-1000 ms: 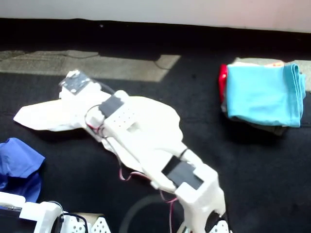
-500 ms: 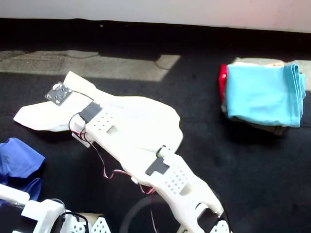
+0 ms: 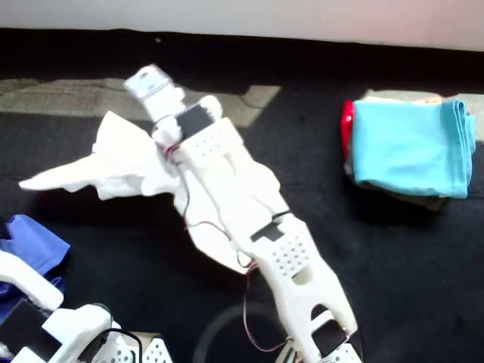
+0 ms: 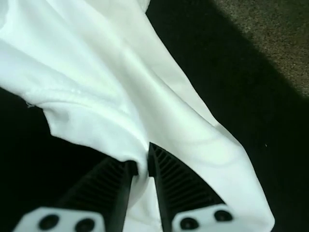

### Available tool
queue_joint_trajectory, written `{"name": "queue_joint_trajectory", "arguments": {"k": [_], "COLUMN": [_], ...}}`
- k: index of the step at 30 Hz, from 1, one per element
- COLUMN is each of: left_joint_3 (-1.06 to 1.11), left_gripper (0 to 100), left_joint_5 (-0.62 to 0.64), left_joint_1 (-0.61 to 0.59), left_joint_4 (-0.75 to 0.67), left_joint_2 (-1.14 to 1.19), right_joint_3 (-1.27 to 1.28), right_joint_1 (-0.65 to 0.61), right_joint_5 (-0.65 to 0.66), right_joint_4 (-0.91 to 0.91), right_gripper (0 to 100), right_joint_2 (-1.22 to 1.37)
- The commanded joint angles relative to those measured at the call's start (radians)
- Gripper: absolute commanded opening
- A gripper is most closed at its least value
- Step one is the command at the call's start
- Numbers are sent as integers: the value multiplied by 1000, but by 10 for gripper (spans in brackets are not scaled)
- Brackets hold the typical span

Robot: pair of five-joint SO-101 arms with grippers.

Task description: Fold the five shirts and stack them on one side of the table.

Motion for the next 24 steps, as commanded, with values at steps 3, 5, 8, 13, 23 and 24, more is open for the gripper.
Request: {"name": "queue_joint_trajectory", "arguments": {"k": [3, 5, 8, 13, 23, 24], "left_joint_3": [1, 1, -1, -58, -99, -101], "left_gripper": [207, 207, 207, 207, 207, 207], "left_joint_5": [8, 8, 8, 55, 127, 133], "left_joint_1": [133, 162, 199, 239, 397, 421], "left_joint_4": [0, 0, 0, 0, 2, -5], "left_joint_2": [-8, -15, -15, -7, -5, -5], "right_joint_3": [-156, -108, 30, 386, 880, 895], "right_joint_1": [156, 202, 265, 361, 636, 665], "right_joint_5": [41, 41, 74, 189, 404, 413], "right_joint_4": [50, 50, 50, 47, -31, -54], "right_gripper": [6, 6, 6, 6, 6, 6], "right_joint_2": [-73, -147, -303, -607, -885, -888]}}
